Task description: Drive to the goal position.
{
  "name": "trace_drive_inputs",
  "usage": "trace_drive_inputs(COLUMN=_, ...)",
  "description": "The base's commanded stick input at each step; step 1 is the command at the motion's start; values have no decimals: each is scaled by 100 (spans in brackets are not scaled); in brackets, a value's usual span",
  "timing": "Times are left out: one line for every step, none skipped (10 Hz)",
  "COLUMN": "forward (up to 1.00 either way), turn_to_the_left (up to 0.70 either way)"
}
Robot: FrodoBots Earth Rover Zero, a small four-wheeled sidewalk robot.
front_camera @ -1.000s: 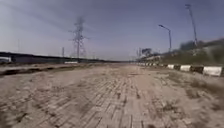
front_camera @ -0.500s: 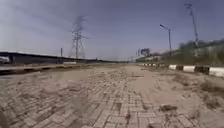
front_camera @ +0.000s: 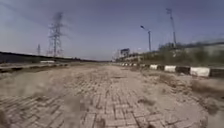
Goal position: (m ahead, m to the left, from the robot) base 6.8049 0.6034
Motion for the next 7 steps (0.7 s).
trace_drive_inputs(forward=100, turn_to_the_left=0)
trace_drive_inputs(forward=100, turn_to_the_left=0)
trace_drive_inputs(forward=100, turn_to_the_left=0)
trace_drive_inputs(forward=100, turn_to_the_left=0)
trace_drive_inputs(forward=100, turn_to_the_left=0)
trace_drive_inputs(forward=100, turn_to_the_left=0)
trace_drive_inputs(forward=100, turn_to_the_left=0)
